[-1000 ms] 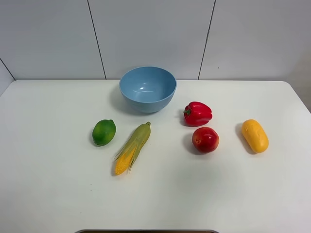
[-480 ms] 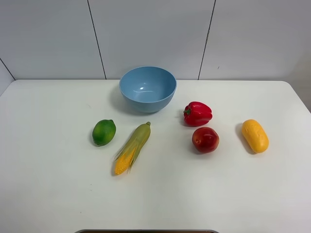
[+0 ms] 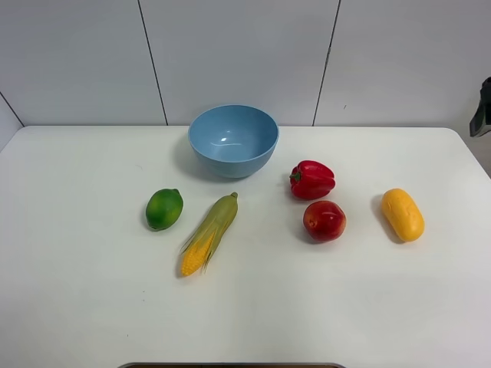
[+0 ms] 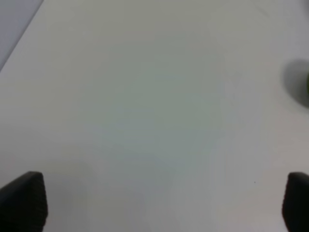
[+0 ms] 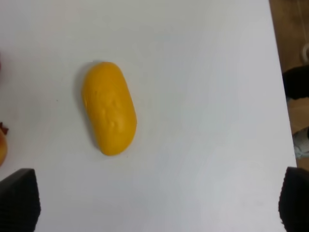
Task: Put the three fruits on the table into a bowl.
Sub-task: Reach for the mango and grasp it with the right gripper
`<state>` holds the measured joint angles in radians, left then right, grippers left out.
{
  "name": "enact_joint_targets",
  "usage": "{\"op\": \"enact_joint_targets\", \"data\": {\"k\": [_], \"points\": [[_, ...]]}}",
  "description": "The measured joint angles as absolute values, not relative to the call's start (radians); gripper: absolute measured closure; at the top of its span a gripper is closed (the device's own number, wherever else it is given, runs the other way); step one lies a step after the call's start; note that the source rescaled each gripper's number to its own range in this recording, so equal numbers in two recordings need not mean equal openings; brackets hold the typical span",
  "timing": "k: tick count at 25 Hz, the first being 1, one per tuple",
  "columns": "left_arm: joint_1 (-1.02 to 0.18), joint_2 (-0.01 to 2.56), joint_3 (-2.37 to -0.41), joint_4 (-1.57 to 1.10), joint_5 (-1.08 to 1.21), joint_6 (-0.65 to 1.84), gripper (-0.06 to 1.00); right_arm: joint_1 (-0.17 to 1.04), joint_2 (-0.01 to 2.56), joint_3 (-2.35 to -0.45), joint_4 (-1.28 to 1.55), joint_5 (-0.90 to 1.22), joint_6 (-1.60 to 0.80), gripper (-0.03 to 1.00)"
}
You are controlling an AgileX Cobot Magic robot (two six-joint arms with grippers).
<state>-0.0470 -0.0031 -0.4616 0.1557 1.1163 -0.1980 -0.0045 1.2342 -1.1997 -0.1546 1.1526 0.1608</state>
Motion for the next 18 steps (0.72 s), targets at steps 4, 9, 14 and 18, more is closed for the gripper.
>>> {"op": "enact_joint_targets", "data": {"k": [4, 9, 14, 18], "points": [[-0.047, -0.003, -0.462, 0.156, 1.116, -0.198, -0.06, -0.004, 1.287, -1.200, -0.148, 1.119, 0.134, -0.03], [-0.047, -0.003, -0.462, 0.156, 1.116, -0.198, -0.06, -0.017, 1.338, -1.193, -0.142, 1.089, 0.133, -0.03], [-0.047, -0.003, -0.462, 0.156, 1.116, -0.198, -0.06, -0.050, 1.398, -1.189, -0.126, 1.068, 0.130, -0.03], [-0.047, -0.003, -0.462, 0.156, 1.116, -0.198, -0.06, -0.053, 1.433, -1.189, -0.103, 1.029, 0.097, -0.03]]}}
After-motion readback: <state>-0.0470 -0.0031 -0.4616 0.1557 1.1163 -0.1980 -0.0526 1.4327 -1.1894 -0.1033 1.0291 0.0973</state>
